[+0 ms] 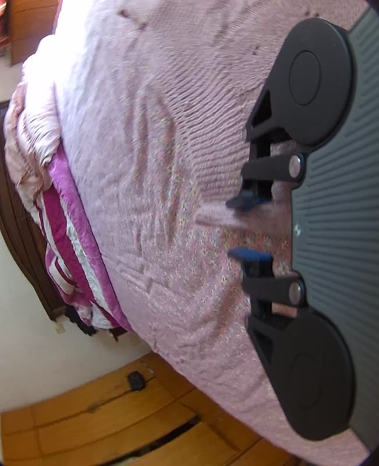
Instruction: Fold small clothes
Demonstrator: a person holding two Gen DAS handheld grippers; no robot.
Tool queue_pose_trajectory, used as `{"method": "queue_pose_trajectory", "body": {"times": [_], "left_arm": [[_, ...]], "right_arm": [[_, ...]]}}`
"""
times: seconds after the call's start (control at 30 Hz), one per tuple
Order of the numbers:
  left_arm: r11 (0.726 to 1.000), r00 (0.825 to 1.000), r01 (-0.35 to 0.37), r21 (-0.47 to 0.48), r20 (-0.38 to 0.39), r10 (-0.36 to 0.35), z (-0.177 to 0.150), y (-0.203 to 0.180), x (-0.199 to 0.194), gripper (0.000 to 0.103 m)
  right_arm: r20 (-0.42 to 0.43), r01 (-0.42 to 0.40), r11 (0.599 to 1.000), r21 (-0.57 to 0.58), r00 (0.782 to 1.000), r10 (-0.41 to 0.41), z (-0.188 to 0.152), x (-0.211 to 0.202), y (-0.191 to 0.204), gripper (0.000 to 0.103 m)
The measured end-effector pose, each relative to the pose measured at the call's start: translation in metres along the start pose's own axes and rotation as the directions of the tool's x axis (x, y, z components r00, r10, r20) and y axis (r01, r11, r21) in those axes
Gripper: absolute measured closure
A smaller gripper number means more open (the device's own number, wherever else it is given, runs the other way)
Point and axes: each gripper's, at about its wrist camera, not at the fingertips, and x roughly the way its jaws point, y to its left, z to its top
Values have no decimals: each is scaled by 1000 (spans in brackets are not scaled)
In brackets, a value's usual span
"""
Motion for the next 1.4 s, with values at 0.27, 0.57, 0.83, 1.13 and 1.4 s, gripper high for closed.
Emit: {"method": "queue_pose_trajectory", "body": {"times": [0.27, 0.57, 0.83, 1.13, 1.4], "left_arm": [[980, 992, 129, -149, 1, -130, 3, 33, -29, 49], [978, 986, 151, -143, -45, -159, -15, 25, -34, 49], [982, 988, 134, -135, -60, -143, -24, 21, -27, 49], [976, 987, 122, -178, -85, -139, -22, 31, -35, 40], [962, 981, 140, -233, -102, -167, -27, 44, -71, 34]], "right_arm": [[-52, -220, 912, 347, 966, 253, -10, -30, -46, 76], [-110, -289, 828, 480, 917, 384, -44, -38, -46, 64], [-87, -217, 913, 344, 961, 261, -24, -38, -47, 97], [-101, -193, 928, 319, 967, 235, -37, -28, -32, 81], [-11, -269, 841, 469, 951, 310, -51, -67, -55, 39]]}}
